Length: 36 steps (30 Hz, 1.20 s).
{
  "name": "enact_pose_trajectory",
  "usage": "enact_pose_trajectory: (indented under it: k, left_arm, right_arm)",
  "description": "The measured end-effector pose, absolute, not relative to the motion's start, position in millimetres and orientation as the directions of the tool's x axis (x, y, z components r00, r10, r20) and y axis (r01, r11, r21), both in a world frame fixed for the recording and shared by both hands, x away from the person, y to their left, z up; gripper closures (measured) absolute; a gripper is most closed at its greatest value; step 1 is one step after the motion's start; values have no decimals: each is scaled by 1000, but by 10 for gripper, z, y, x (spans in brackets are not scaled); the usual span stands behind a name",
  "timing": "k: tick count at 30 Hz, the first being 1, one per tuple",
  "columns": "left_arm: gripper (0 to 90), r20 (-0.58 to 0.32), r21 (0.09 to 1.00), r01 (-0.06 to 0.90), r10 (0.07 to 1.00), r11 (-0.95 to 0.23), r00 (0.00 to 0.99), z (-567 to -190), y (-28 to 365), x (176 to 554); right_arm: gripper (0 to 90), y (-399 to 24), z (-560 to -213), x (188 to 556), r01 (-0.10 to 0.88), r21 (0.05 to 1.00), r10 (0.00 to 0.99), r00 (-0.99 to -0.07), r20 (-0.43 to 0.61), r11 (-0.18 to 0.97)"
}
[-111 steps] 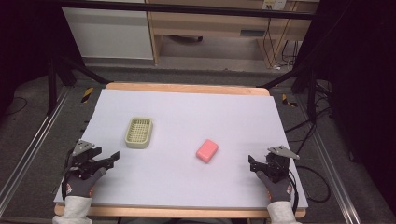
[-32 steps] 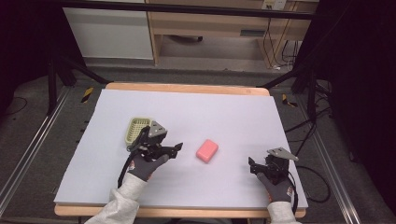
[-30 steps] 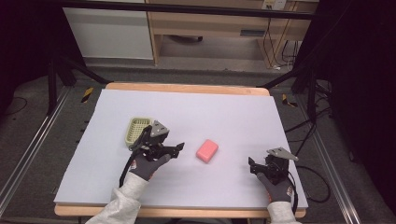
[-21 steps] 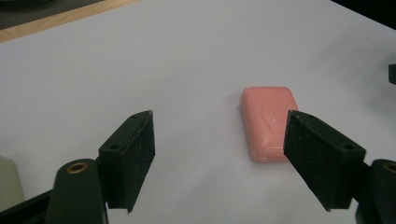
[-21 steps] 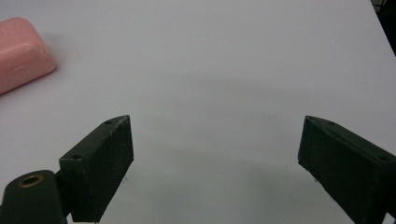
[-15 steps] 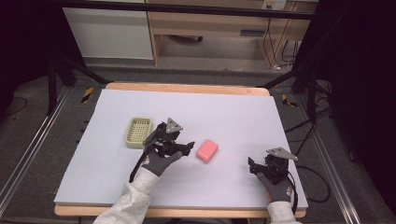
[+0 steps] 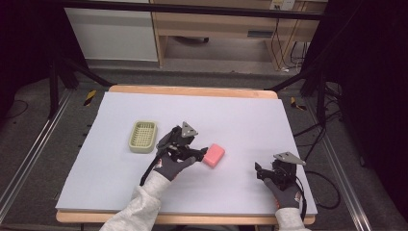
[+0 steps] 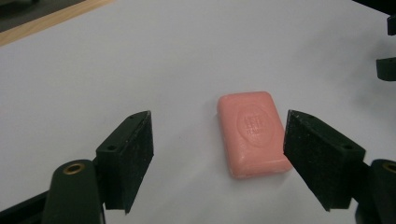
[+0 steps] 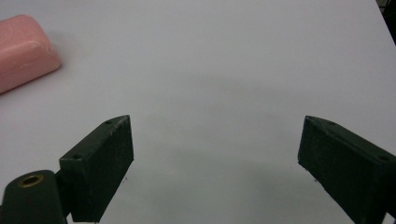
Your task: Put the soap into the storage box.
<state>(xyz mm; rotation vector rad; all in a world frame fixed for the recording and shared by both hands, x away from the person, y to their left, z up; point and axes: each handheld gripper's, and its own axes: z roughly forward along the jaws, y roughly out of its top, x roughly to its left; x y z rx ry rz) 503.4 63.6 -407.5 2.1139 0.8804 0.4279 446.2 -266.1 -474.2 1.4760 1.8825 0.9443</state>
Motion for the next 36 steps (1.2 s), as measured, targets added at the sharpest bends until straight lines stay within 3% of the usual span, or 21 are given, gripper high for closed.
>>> enact_pose_trajectory:
  k: [36]
  left_arm:
    - [222,35,681,469,664,-563,747,-4382,51,5201]
  right_arm:
    - [111,-2636,-4741,4463,581,799,969,-247,-7,154]
